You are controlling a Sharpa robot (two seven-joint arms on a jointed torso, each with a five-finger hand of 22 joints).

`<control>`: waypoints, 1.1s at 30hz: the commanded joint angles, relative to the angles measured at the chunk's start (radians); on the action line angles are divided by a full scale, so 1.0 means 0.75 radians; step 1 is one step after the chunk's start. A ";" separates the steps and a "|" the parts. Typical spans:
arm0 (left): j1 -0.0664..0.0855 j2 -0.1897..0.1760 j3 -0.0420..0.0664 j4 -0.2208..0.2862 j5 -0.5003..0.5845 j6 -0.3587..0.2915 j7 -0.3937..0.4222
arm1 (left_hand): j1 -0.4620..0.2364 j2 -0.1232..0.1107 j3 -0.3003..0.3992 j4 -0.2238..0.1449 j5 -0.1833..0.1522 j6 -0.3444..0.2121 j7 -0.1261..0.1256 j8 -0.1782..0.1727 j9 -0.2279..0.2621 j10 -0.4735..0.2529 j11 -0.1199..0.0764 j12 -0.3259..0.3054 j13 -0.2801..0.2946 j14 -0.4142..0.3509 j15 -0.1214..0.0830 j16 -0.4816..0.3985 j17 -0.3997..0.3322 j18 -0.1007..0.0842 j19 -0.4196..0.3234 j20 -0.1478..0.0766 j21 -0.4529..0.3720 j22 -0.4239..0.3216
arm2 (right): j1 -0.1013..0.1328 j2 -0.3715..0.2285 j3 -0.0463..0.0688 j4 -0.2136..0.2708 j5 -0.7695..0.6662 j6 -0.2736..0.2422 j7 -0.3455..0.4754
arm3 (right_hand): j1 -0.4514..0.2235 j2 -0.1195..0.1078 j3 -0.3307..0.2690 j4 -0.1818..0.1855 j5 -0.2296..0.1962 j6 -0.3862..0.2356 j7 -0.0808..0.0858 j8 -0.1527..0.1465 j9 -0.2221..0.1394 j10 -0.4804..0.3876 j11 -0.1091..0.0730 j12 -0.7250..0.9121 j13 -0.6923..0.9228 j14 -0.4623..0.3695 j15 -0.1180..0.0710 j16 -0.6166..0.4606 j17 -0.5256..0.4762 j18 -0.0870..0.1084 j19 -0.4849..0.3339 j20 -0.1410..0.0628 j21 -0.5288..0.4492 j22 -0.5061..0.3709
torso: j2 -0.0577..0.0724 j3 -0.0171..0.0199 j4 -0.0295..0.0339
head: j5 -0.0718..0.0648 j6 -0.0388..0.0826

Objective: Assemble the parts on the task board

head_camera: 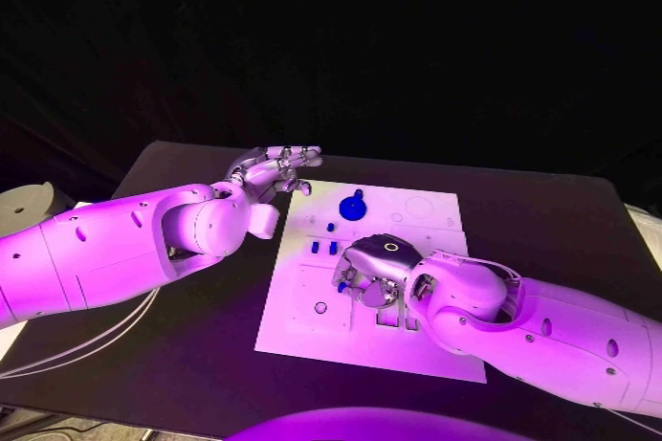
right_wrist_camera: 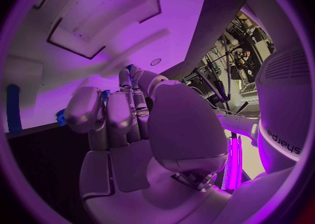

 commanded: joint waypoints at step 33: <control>0.001 -0.010 0.000 0.007 0.005 0.038 -0.012 | -0.010 0.000 -0.007 0.000 -0.005 -0.006 0.003 0.006 0.000 -0.008 0.000 0.004 0.000 -0.011 0.001 0.000 -0.004 0.023 -0.005 0.000 -0.009 -0.003 | 0.062 -0.257 0.028 0.153 -0.010 -0.045 -0.145 | -0.082 -0.091 -0.171 0.059 0.015 -0.221 0.015 -0.003 -0.056 -0.260 0.028 0.043 -0.004 0.005 0.031 -0.047 -0.118 0.008 -0.096 0.043 -0.066 -0.107 | 0.000 0.0008 -0.0035 | -0.047 0.020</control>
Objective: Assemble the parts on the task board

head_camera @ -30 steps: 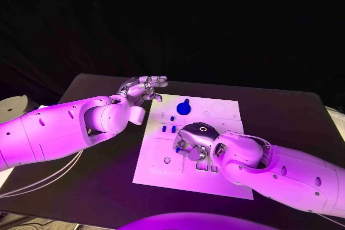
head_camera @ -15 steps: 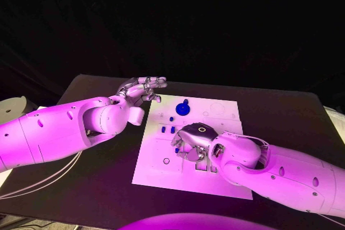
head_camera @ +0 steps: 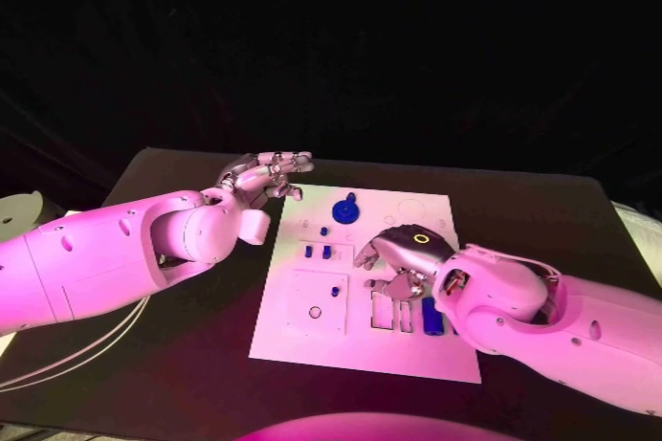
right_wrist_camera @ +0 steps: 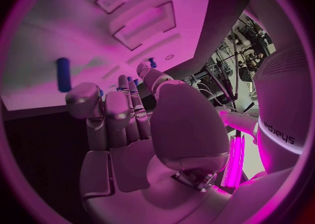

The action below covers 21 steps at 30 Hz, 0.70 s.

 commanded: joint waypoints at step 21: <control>0.001 -0.002 -0.001 0.006 0.004 0.044 -0.003 | -0.008 0.002 -0.008 -0.002 -0.005 -0.006 0.003 0.007 0.000 -0.008 -0.001 0.006 0.000 -0.011 0.001 0.001 -0.001 0.023 -0.005 0.000 -0.010 -0.002 | 0.062 -0.140 0.008 -0.003 -0.013 0.099 -0.069 | 0.052 -0.002 -0.140 0.042 0.005 0.005 -0.056 0.005 -0.001 -0.047 -0.039 -0.002 0.001 0.011 -0.023 -0.029 -0.039 0.009 -0.019 -0.025 -0.028 -0.034 | 0.001 -0.0009 0.0062 | -0.026 0.015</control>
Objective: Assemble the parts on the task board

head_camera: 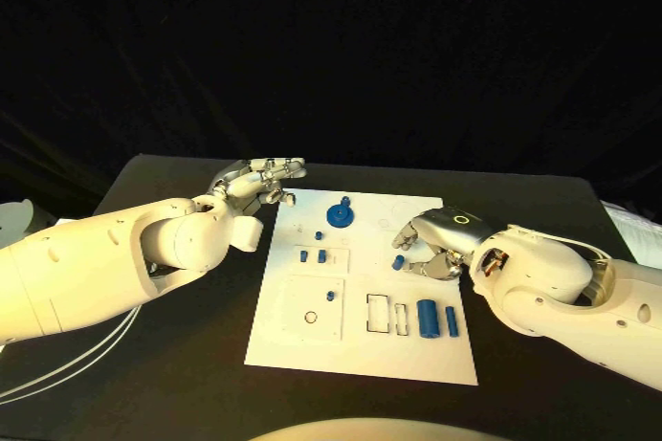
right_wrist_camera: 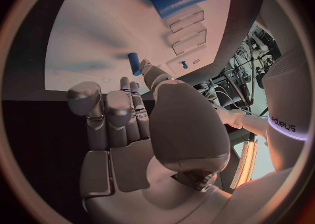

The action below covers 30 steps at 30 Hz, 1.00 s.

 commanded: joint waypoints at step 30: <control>0.001 -0.002 0.000 0.004 0.004 0.034 -0.007 | -0.007 0.002 -0.009 -0.002 -0.005 -0.006 0.003 0.007 0.000 -0.009 -0.001 0.007 0.000 -0.012 0.000 0.001 -0.002 0.023 -0.005 0.001 -0.005 -0.002 | -0.013 0.063 -0.007 -0.075 -0.047 0.104 0.017 | 0.077 0.068 0.108 0.024 -0.024 0.155 0.002 0.024 0.021 0.166 -0.011 0.042 -0.001 0.029 -0.019 0.044 0.059 -0.005 0.042 -0.013 0.058 0.079 | 0.001 -0.0002 -0.0024 | -0.001 -0.006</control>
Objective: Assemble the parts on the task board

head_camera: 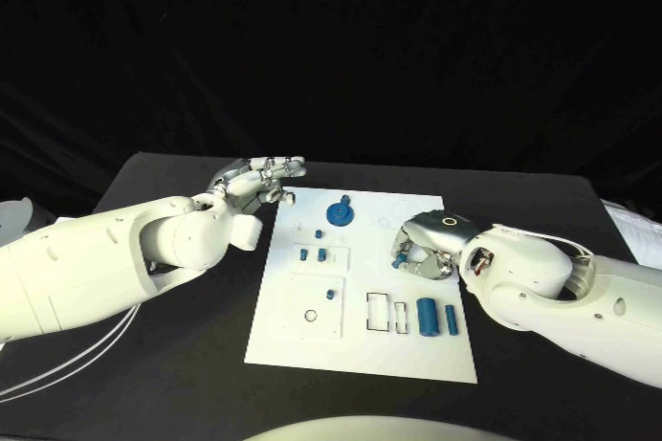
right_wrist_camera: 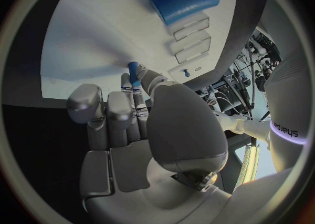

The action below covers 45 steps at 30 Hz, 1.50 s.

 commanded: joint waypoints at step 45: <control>0.001 0.021 0.001 -0.001 0.004 0.035 -0.003 | -0.006 0.004 -0.011 -0.004 -0.004 -0.007 0.003 0.008 0.000 -0.011 0.000 0.009 0.000 -0.013 0.001 0.000 -0.006 0.023 -0.005 0.001 -0.005 -0.003 | -0.087 0.261 -0.020 0.120 0.052 -0.103 0.142 | 0.044 0.026 0.129 -0.056 -0.010 0.088 0.019 0.012 0.045 0.135 -0.003 -0.030 0.003 0.035 -0.022 0.090 0.100 -0.027 0.050 -0.019 0.108 0.133 | 0.000 -0.0030 0.0000 | 0.059 -0.022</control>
